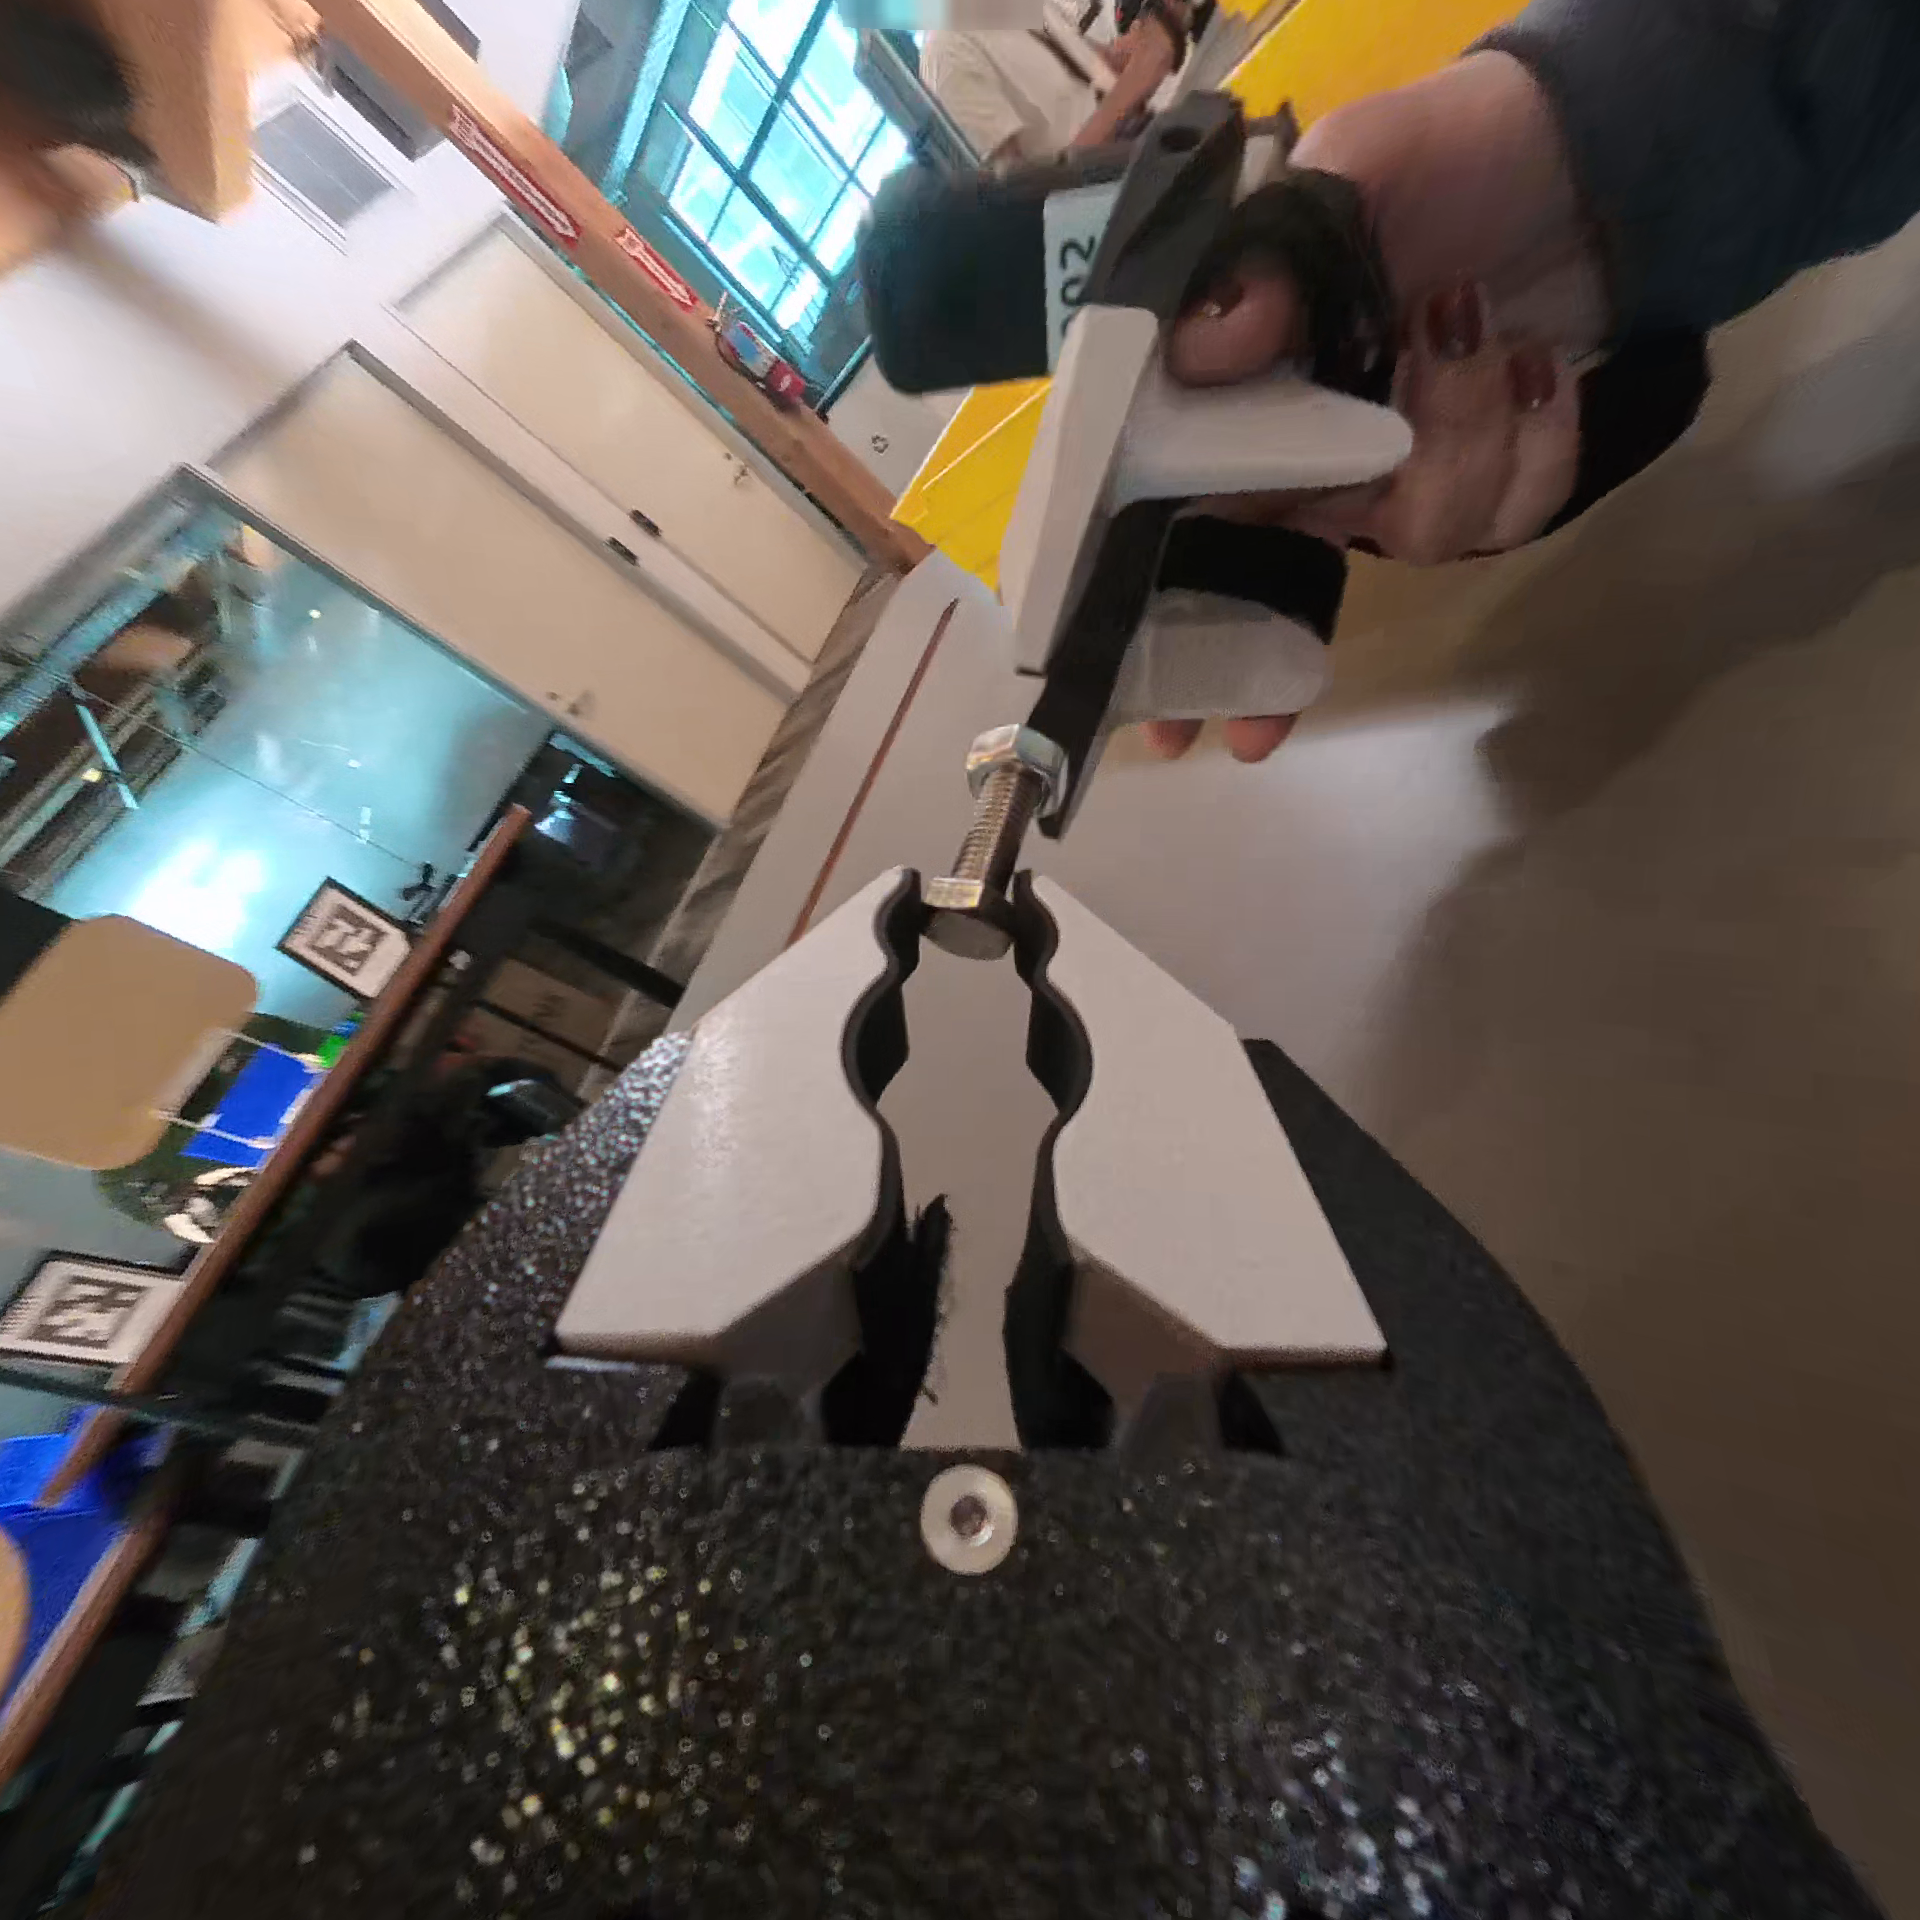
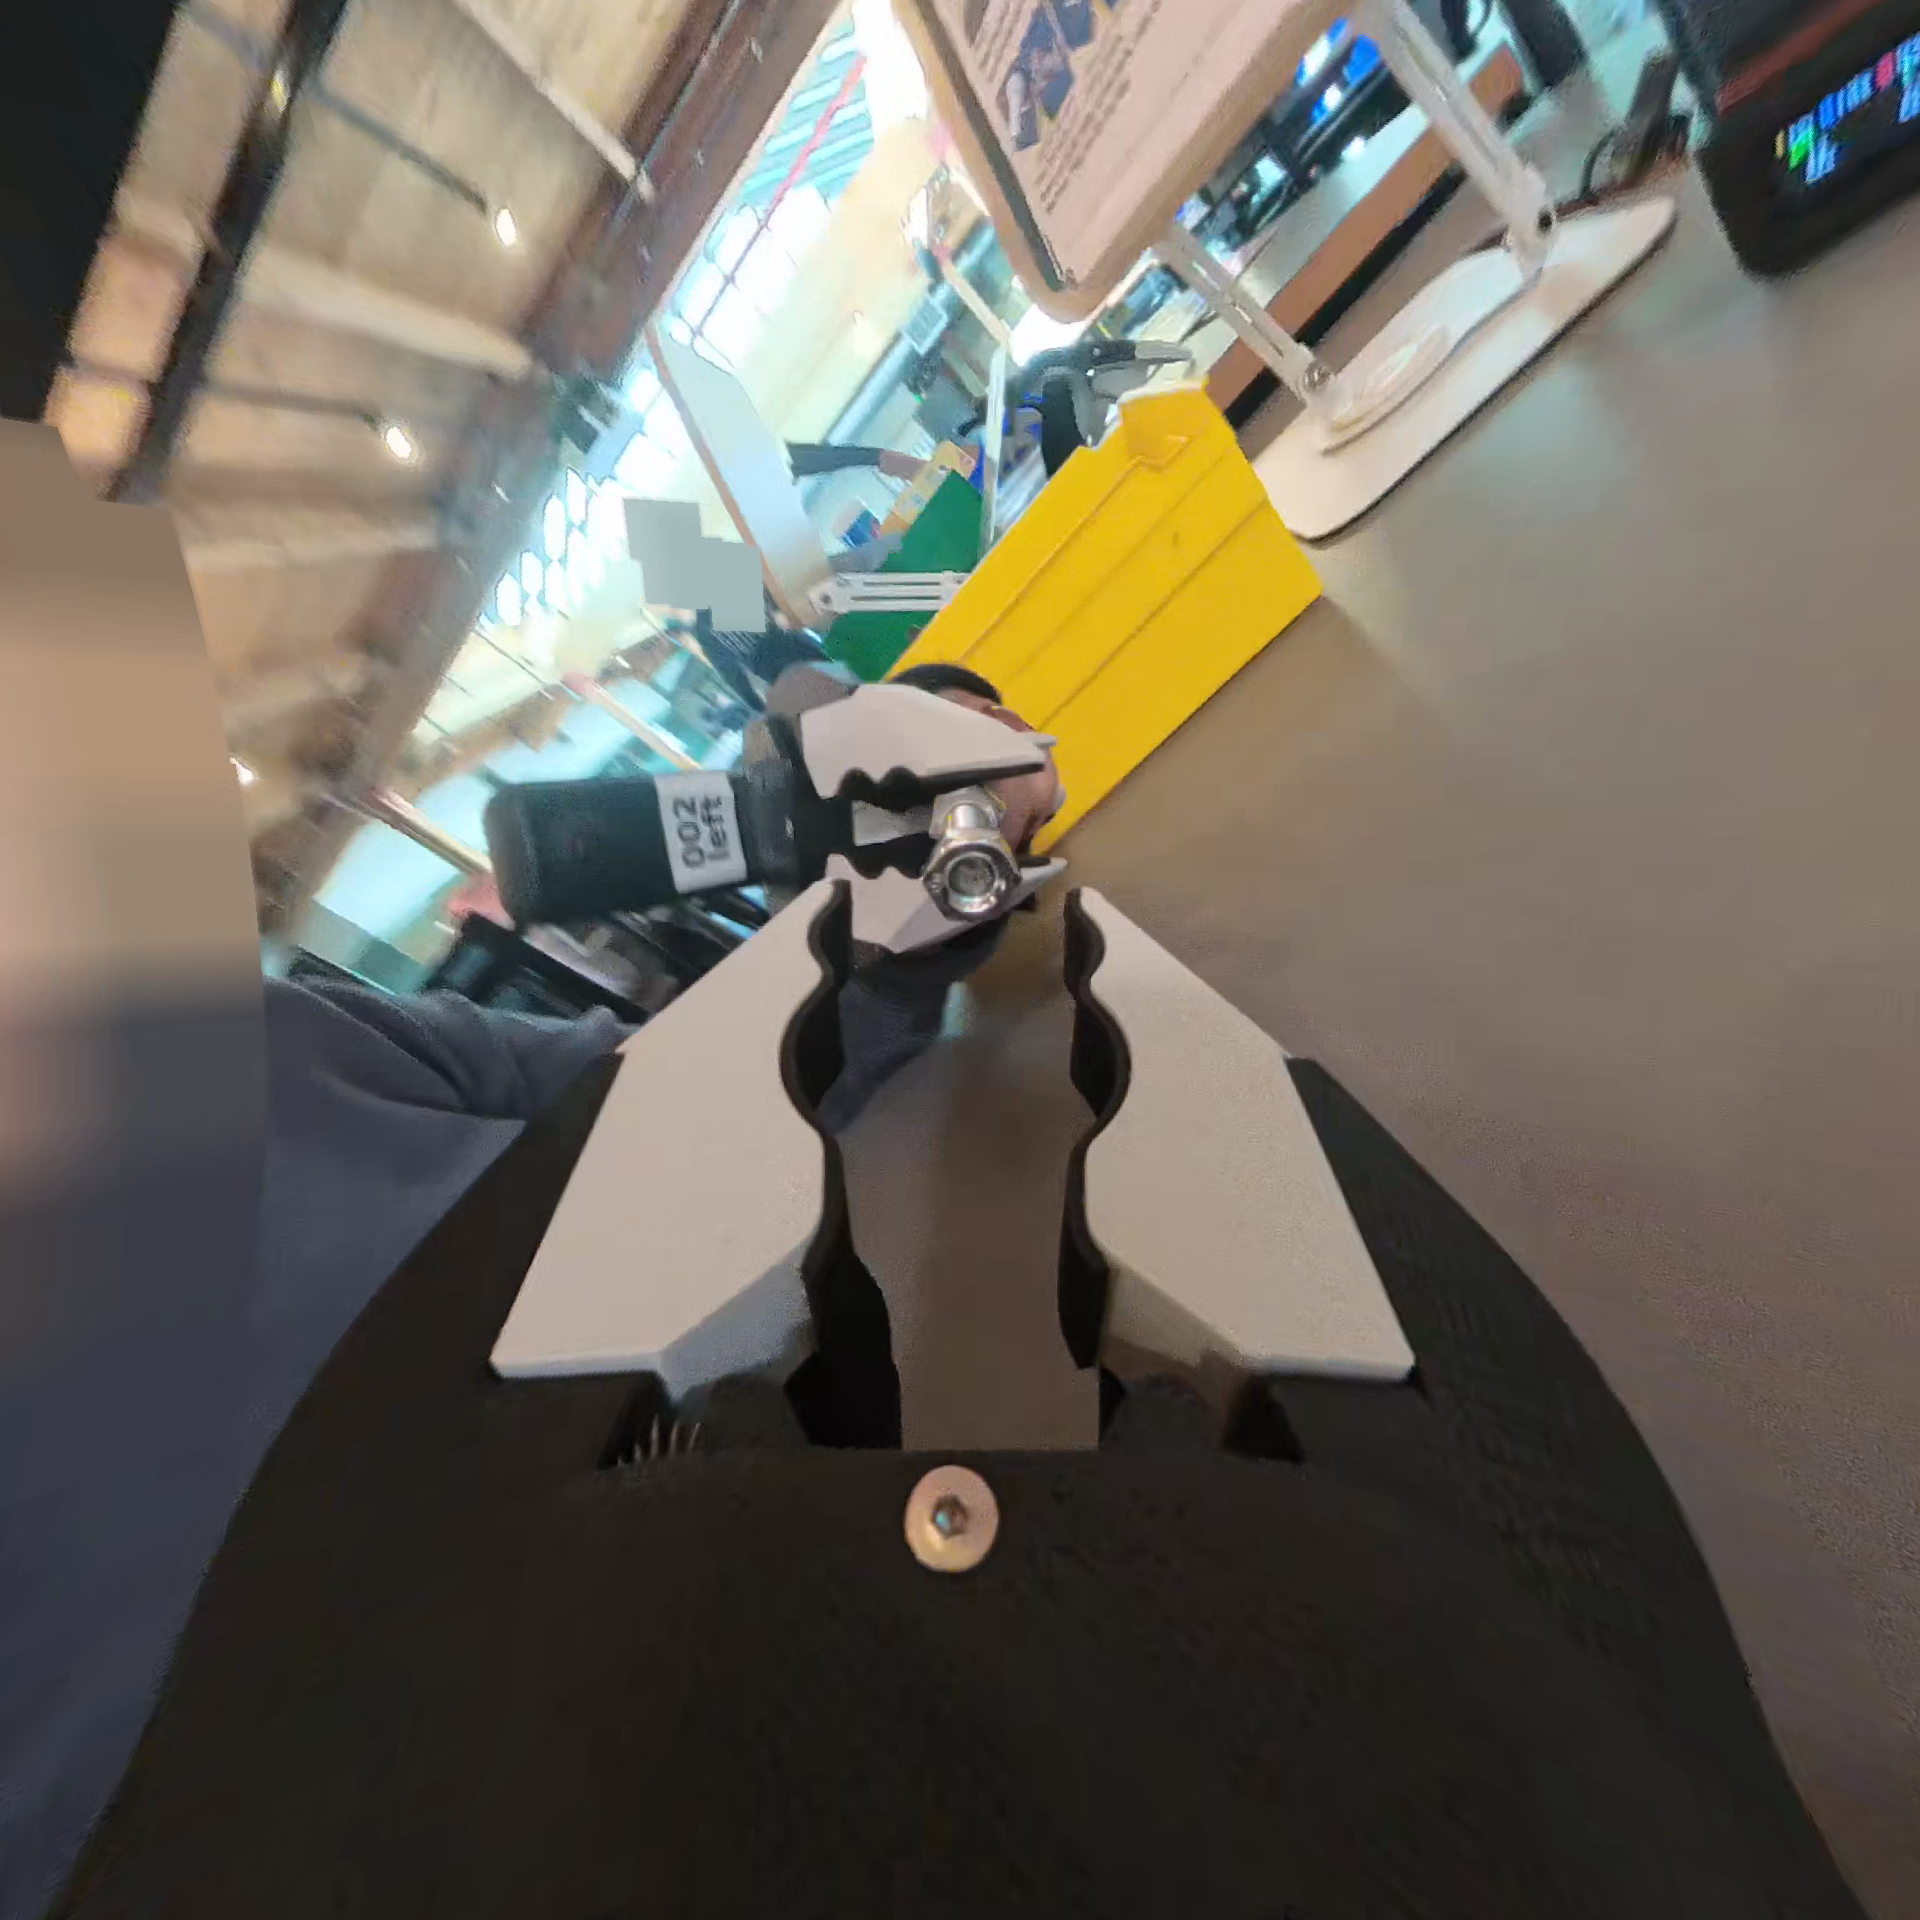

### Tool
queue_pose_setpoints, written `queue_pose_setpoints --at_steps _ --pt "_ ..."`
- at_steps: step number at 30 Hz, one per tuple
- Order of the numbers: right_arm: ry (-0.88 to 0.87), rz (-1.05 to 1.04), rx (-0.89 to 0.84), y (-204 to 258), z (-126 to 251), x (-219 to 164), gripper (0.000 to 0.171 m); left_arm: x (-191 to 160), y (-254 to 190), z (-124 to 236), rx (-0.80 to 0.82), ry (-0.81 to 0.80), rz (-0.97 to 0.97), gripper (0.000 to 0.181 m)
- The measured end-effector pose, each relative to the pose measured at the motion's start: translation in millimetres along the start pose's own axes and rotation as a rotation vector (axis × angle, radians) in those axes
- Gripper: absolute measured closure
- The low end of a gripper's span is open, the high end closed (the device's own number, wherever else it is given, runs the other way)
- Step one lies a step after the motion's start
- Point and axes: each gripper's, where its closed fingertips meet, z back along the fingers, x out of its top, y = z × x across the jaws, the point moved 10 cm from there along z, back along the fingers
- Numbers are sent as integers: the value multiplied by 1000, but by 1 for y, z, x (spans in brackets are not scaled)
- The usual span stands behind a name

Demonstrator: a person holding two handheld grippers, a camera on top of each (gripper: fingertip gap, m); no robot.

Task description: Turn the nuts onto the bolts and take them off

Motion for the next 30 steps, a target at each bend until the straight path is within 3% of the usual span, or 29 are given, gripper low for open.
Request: queue_pose_setpoints --at_steps 5,8,11,14,17,22,25,30 --pt "8 -188 96 -7 -4 -6 134 1 -7 -4 -3 21 -76 166" --pt "-4 -125 81 -5 -4 -5 136 -1 -8 -5 -22 28 -64 166" --pt "-132 21 140 6 2 4 145 -3 -7 -5 -20 48 -68 165" --pt "-48 4 -33 -4 6 1 134 -2 -6 -5 -10 33 -41 165" --pt "33 -66 -41 -7 -2 -6 134 -3 -5 -5 9 51 -61 166" --pt "41 -55 -19 -8 -7 -6 155 -1 -8 -6 -28 49 -60 166" --pt "92 194 -80 -2 -8 -5 154 -4 -4 -4 -111 29 42 165" --pt "238 933 -284 17 -11 -14 155 -11 -2 -7 -319 37 272 165"
